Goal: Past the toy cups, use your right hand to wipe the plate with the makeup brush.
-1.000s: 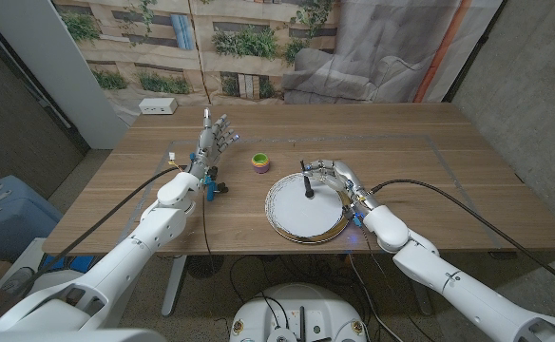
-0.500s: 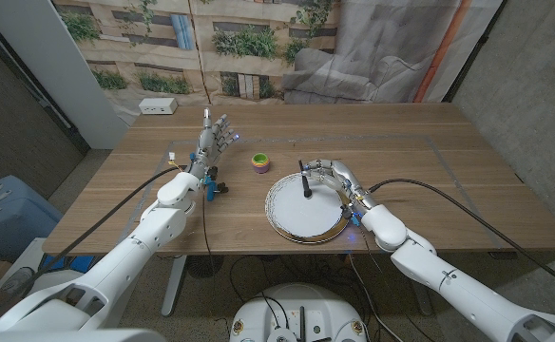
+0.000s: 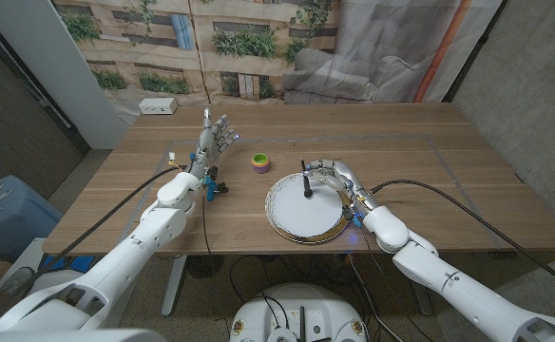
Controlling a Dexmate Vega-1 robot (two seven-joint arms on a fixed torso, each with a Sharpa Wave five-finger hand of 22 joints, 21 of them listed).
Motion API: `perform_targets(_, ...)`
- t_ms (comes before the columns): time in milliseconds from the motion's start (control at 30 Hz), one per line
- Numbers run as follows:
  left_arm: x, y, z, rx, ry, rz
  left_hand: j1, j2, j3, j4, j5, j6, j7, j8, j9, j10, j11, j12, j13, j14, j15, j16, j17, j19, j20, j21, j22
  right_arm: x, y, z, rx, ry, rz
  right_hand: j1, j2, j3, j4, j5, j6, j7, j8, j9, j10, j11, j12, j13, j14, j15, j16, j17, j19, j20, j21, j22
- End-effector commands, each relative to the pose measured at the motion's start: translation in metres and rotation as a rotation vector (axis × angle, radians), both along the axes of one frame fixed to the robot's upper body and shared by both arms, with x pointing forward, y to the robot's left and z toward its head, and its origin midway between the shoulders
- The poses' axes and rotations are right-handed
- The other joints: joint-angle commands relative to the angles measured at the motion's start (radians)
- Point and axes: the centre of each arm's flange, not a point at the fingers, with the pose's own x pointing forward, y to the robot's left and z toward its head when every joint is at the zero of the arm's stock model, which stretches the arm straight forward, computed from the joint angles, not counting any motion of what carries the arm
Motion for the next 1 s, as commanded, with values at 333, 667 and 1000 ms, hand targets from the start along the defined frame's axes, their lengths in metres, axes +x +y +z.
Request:
perform_targets(333,0.000,0.000,0.000,0.000,0.000,0.000,-0.001,0.015,-0.002,0.007,0.004,-0.002,-0.008,0.003,0.002,0.002,-0.011,0.008,0.003,0.007,-0.014,0.003,0.002,0.007,0.001,0.006,0.005,-0.008,-0.014,-0.006,0.001,0.005,-0.037,0.006,0.007,-0.003,-0.002,0.006,0.010,-0.001,0.004,0.005,0.002,-0.002,-0.002,0.005,0.002,-0.159,-0.003,0.002,-0.001,-0.033,0.002,0.005)
perform_targets(667,0.000,0.000,0.000,0.000,0.000,0.000,-0.001,0.015,-0.002,0.007,0.004,-0.002,-0.008,0.004,0.002,0.000,-0.010,0.007,0.003,0.007,-0.013,0.003,0.002,0.008,0.001,0.007,0.005,-0.011,-0.022,-0.005,0.006,0.000,-0.065,0.006,0.007,-0.003,-0.002,0.006,0.009,-0.001,0.003,0.005,0.001,-0.001,-0.002,0.005,0.003,-0.159,-0.003,0.002,0.000,-0.031,0.003,0.005)
perform_targets(1000,0.000,0.000,0.000,0.000,0.000,0.000,-0.001,0.014,-0.002,0.007,0.004,-0.002,-0.008,0.004,0.002,-0.001,-0.013,0.007,0.003,0.007,-0.014,0.003,0.002,0.008,0.000,0.007,0.005,-0.013,-0.027,-0.005,0.014,0.003,-0.086,0.005,0.007,-0.003,-0.002,0.006,0.009,-0.001,0.002,0.005,0.002,-0.001,-0.002,0.006,0.003,-0.158,-0.005,0.002,0.000,-0.030,0.003,0.005)
